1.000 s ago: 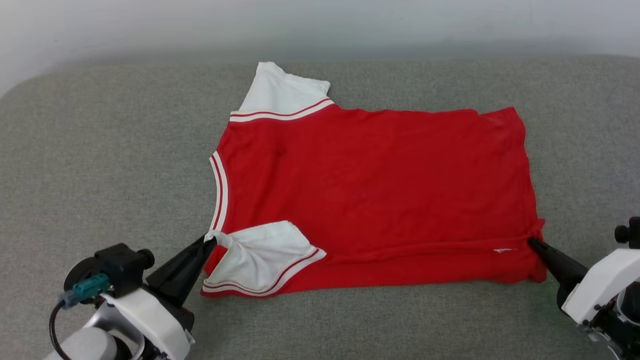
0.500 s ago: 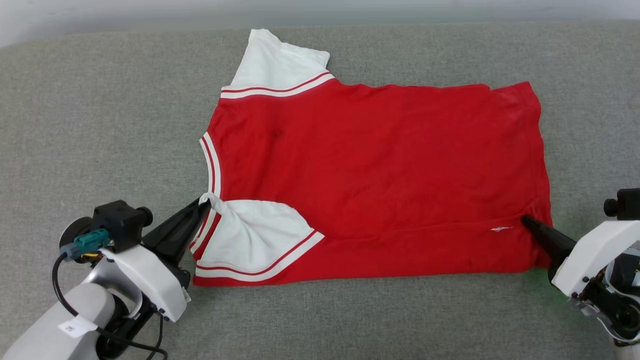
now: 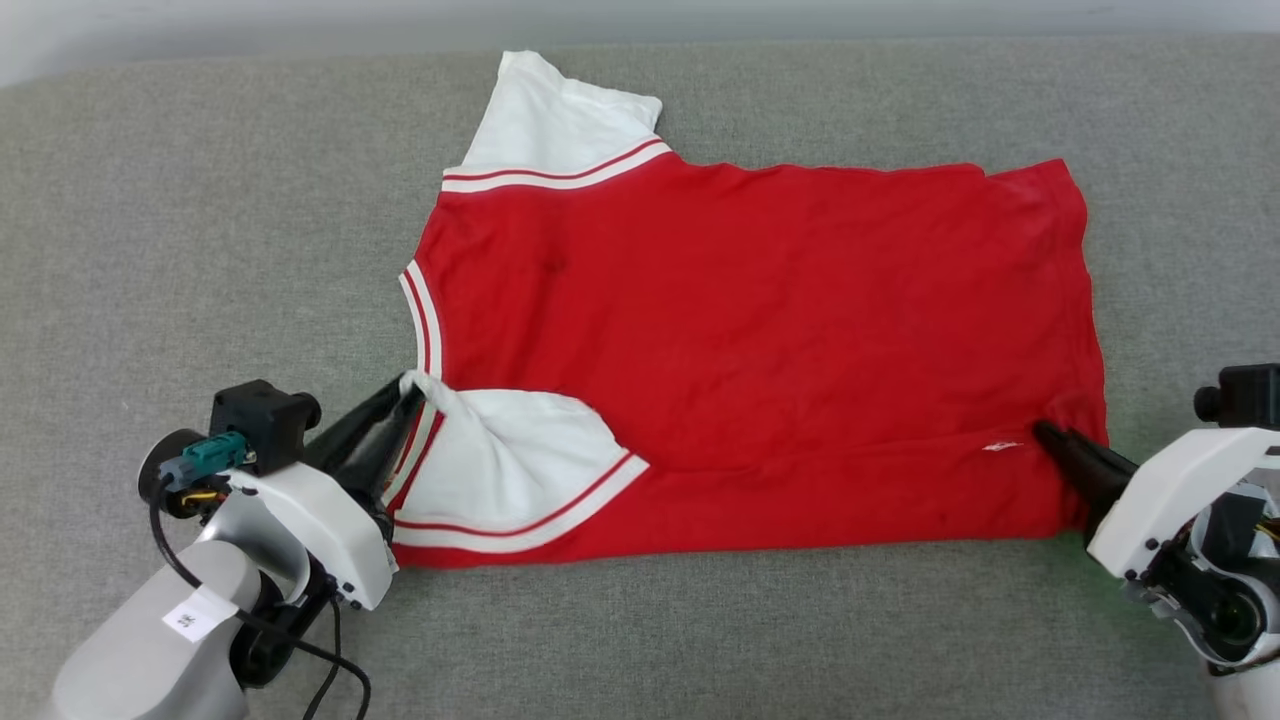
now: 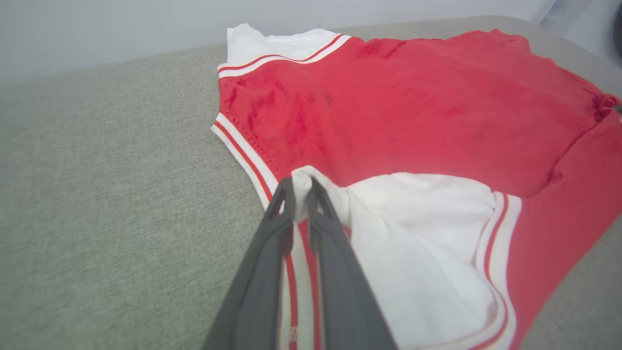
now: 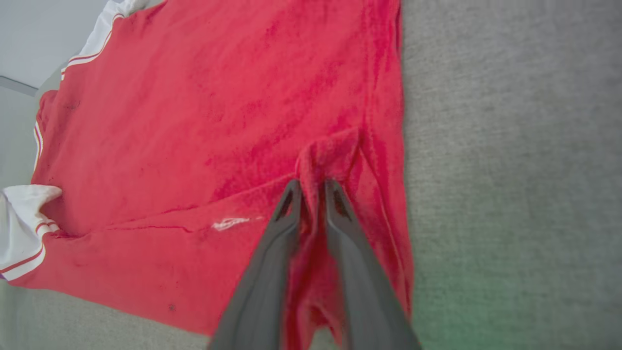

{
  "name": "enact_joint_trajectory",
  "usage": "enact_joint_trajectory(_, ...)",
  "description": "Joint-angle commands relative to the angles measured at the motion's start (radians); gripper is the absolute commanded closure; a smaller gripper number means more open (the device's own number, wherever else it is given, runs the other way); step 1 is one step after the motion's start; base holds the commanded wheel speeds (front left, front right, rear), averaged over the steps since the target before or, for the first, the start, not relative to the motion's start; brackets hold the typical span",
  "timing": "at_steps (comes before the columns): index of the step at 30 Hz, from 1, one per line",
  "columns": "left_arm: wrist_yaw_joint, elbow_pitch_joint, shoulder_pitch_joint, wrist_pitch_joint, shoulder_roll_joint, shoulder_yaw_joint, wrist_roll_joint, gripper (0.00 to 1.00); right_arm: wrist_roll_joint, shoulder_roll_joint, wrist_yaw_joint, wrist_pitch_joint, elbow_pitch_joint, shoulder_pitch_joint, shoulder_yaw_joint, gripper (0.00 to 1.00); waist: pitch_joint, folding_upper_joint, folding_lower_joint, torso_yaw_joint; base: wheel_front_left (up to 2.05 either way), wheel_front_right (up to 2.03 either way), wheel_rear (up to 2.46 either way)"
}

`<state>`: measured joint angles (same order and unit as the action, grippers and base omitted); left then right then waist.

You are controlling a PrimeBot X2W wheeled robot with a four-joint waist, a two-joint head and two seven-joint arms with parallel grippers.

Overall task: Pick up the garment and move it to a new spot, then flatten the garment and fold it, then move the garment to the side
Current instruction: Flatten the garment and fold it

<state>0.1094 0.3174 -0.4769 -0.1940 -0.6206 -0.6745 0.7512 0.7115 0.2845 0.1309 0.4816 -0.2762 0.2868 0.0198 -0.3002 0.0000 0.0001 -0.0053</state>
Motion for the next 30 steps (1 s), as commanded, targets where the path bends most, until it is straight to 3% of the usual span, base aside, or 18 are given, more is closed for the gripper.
enact_joint_trajectory(1,-0.006,0.016,-0.012,-0.003,0.006,-0.004,-0.010,0.00,-0.003,-0.007,0.000,-0.006,0.000,0.012,-0.011,0.00,0.007,0.0000,-0.0001,-0.002,0.00,0.00,0.00)
enact_joint_trajectory(9,-0.049,0.069,0.006,-0.044,0.030,0.021,-0.013,0.00,-0.080,0.055,-0.001,-0.071,0.068,-0.018,-0.083,0.00,0.073,0.0000,-0.0001,-0.001,0.00,0.00,0.00)
enact_joint_trajectory(17,-0.142,-0.054,0.134,-0.070,0.056,0.126,0.020,0.00,-0.244,0.112,-0.001,-0.127,0.153,-0.089,-0.155,0.00,0.139,0.0000,-0.0001,-0.005,0.00,0.00,0.00)
enact_joint_trajectory(23,-0.220,-0.179,0.287,-0.059,0.033,0.134,0.021,0.00,-0.329,0.085,-0.001,-0.082,0.182,-0.155,-0.113,0.00,0.164,0.0000,-0.0001,-0.011,0.00,0.00,0.00)
enact_joint_trajectory(30,-0.286,-0.294,0.384,0.072,-0.024,0.088,0.021,0.00,-0.413,-0.008,-0.001,0.063,0.244,-0.230,0.009,0.00,0.155,0.0000,-0.0001,-0.010,0.00,0.00,0.00)
